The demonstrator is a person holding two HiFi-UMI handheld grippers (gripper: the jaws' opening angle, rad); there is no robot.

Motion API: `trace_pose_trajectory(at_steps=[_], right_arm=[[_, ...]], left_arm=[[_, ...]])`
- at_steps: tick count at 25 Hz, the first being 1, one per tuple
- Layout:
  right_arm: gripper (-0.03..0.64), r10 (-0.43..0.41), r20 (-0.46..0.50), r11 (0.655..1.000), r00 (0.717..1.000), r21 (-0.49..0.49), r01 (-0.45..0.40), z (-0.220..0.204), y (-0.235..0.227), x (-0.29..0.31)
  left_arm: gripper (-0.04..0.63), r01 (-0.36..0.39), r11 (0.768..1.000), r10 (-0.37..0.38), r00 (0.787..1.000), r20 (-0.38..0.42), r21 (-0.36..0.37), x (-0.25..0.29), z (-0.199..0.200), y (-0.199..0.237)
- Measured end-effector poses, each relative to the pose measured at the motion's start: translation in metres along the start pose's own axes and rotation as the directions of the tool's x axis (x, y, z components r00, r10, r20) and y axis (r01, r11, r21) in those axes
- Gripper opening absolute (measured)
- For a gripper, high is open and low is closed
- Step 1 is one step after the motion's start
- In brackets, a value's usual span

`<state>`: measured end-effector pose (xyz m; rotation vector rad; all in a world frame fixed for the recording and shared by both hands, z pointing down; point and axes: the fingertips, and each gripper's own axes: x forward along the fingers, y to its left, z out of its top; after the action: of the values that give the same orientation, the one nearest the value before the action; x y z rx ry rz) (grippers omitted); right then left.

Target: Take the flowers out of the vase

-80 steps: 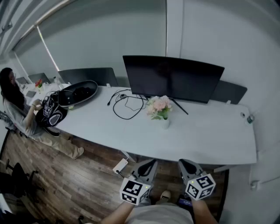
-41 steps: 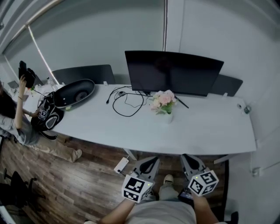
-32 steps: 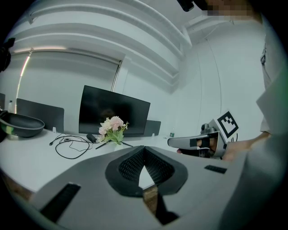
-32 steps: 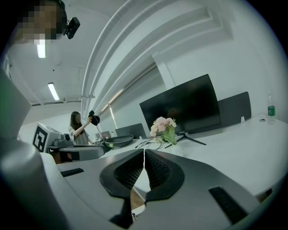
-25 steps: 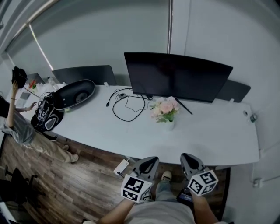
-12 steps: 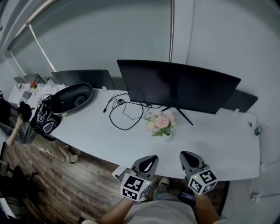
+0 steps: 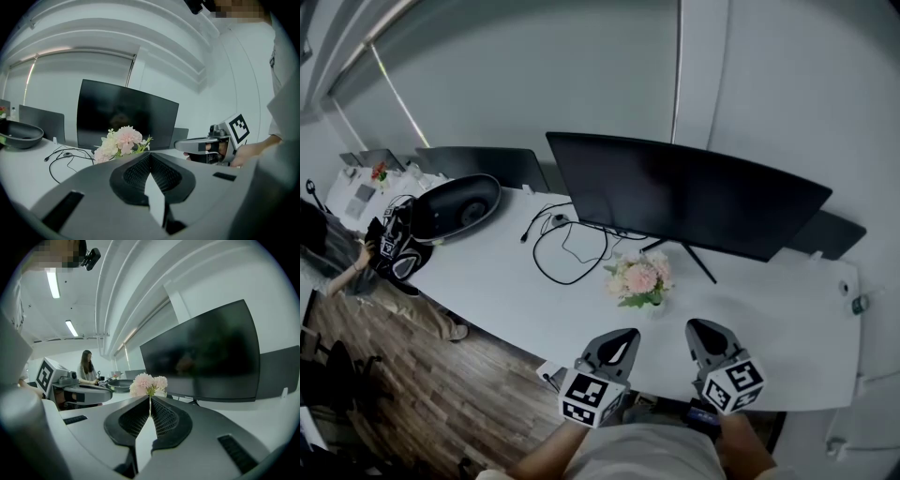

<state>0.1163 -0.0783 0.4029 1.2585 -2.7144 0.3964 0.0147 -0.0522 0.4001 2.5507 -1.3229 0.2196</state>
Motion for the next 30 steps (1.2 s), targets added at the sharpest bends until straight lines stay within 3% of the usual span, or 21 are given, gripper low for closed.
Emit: trace_pose_trajectory(at_steps=[19, 30], right_arm=[[0.037, -0.008, -0.046, 1.0, 0.999, 0.009, 0.009, -0.011, -0.001, 0.024], [0.106, -0.015, -0.089, 1.0, 0.996, 0.003, 0.015, -0.029, -0.013, 0.051]], left_arm=[[0.003, 0.042, 0.999, -0.042, 0.997, -0.06, 0.0, 0.009, -0.006, 0.016], [0.003, 0.109, 0.994, -0.109, 0.988, -0.109, -0.013, 0.033, -0.042, 0.018]])
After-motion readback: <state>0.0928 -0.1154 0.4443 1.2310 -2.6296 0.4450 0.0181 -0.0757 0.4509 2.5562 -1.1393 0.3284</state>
